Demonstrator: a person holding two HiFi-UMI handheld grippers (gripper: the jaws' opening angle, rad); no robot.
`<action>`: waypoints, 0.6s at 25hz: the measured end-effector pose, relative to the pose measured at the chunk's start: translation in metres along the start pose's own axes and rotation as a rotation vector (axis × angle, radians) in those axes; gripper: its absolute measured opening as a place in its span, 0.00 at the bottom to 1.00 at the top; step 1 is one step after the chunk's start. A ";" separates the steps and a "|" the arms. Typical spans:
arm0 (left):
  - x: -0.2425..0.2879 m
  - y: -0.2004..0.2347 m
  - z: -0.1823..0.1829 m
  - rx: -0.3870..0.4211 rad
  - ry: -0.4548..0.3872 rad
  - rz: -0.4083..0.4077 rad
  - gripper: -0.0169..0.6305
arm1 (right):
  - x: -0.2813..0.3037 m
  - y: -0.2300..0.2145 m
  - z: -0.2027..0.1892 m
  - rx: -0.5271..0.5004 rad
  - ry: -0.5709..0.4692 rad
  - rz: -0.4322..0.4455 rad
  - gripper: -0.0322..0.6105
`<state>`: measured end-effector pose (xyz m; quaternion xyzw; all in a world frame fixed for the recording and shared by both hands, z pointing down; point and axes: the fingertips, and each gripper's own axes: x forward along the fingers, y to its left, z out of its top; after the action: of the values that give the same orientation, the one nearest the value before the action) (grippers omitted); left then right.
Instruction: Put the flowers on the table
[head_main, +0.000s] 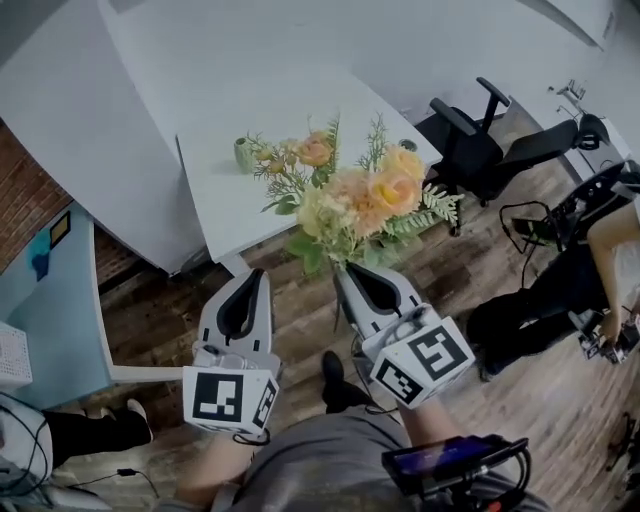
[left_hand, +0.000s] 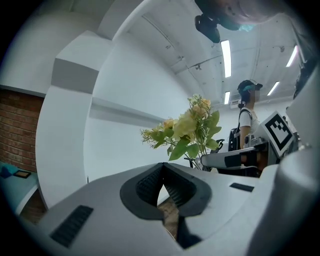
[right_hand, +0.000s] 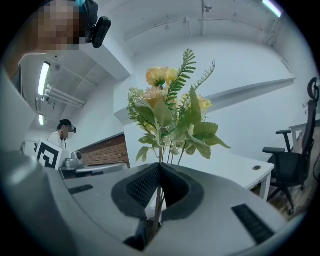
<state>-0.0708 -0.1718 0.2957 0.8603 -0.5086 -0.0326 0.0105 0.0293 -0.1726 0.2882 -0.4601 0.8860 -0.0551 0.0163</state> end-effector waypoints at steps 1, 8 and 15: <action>0.002 0.000 0.000 0.003 -0.002 0.002 0.04 | 0.002 -0.002 0.000 0.001 -0.002 0.004 0.07; 0.006 0.002 -0.002 0.049 -0.021 0.030 0.04 | 0.008 -0.006 -0.003 -0.003 -0.048 0.043 0.07; 0.012 0.008 -0.004 0.067 -0.027 0.074 0.04 | 0.024 -0.014 -0.001 -0.003 -0.071 0.096 0.07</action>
<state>-0.0720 -0.1865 0.2999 0.8402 -0.5411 -0.0270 -0.0240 0.0269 -0.2005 0.2918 -0.4187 0.9060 -0.0366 0.0495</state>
